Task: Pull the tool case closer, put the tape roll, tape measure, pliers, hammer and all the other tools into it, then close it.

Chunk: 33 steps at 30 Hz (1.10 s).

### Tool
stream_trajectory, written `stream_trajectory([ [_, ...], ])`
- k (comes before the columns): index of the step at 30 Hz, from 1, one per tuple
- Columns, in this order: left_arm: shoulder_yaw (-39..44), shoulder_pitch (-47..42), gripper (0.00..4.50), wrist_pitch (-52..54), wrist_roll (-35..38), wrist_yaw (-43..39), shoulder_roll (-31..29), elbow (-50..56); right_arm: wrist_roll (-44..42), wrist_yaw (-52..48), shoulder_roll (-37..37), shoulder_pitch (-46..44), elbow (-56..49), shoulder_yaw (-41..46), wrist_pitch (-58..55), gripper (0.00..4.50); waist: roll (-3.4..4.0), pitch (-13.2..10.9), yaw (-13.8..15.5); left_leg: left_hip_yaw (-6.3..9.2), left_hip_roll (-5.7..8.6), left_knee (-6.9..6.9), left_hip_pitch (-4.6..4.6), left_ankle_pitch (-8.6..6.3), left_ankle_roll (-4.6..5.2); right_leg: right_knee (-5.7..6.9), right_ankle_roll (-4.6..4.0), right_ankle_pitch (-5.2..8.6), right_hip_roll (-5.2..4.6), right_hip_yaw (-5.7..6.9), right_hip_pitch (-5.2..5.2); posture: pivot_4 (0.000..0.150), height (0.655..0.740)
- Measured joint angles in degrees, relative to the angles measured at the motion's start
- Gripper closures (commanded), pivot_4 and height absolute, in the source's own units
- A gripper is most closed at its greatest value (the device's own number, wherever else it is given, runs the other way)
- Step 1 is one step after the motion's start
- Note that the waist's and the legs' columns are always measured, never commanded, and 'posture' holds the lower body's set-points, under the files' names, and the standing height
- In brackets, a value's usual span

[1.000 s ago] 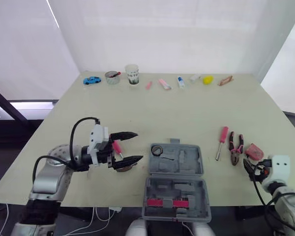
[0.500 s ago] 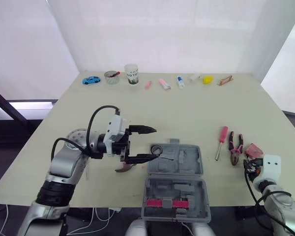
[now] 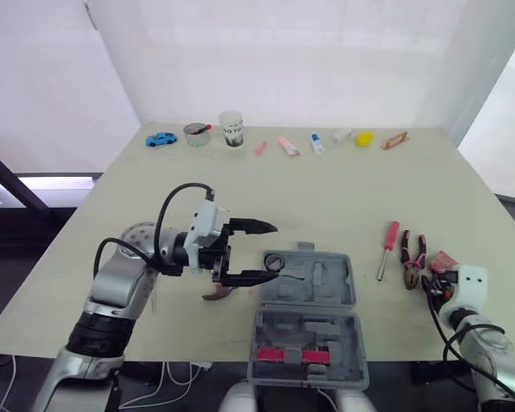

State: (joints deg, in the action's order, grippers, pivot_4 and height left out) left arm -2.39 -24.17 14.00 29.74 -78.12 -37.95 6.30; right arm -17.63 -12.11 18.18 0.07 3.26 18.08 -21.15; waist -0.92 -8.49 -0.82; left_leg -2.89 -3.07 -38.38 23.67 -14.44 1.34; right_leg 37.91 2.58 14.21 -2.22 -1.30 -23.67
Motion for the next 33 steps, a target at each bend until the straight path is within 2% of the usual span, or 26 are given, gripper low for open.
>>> stream_trajectory([
  [15, -0.45, -0.41, 0.00, 1.69, 1.59, -0.47, 0.81, 1.59, -0.22, -0.41, -0.09, -1.95, 2.92, 0.38, 0.23, 2.55, 0.00, 0.00, -0.01, 0.01, -0.01, 0.00, 0.00, 0.00, 0.00, 0.00, 0.00, 0.00, 0.07, -0.05, 0.00, 0.150, 0.7400],
  [16, -0.46, -0.41, 0.00, 1.77, 1.65, -0.54, 0.81, 1.59, -0.37, -0.37, -0.19, -2.17, 3.06, 0.45, 0.23, 2.97, 0.00, 0.00, -0.02, 0.01, -0.01, 0.00, 0.00, 0.00, 0.00, 0.00, 0.00, 0.00, 0.07, -0.06, 0.00, 0.150, 0.7400],
  [18, -0.51, -0.42, 0.00, 1.77, 1.72, -1.01, 0.81, 1.59, -0.57, -0.15, -0.38, -2.49, 3.47, 0.72, 0.25, 3.37, 0.00, 0.00, -0.04, 0.00, -0.01, 0.00, -0.01, 0.00, 0.00, 0.01, 0.00, 0.00, 0.07, -0.07, 0.00, 0.150, 0.7400],
  [20, -0.61, -0.41, 0.00, 1.77, 1.75, -1.71, 0.81, 1.59, -0.61, -0.04, -0.38, -2.56, 3.75, 1.08, 0.27, 4.35, 0.00, 0.00, -0.03, 0.00, -0.01, 0.00, 0.00, 0.00, 0.00, 0.01, 0.00, 0.00, 0.07, -0.06, 0.00, 0.150, 0.7400],
  [33, -2.26, -0.55, 0.00, 1.87, 1.91, -3.95, 1.09, 1.59, -0.64, -0.21, -0.37, -2.31, 3.88, 1.09, 0.77, 4.44, 0.00, 0.00, -0.02, 0.01, -0.02, -0.01, 0.00, 0.00, 0.00, 0.01, 0.00, 0.00, 0.08, -0.06, 0.00, 0.150, 0.7400],
])
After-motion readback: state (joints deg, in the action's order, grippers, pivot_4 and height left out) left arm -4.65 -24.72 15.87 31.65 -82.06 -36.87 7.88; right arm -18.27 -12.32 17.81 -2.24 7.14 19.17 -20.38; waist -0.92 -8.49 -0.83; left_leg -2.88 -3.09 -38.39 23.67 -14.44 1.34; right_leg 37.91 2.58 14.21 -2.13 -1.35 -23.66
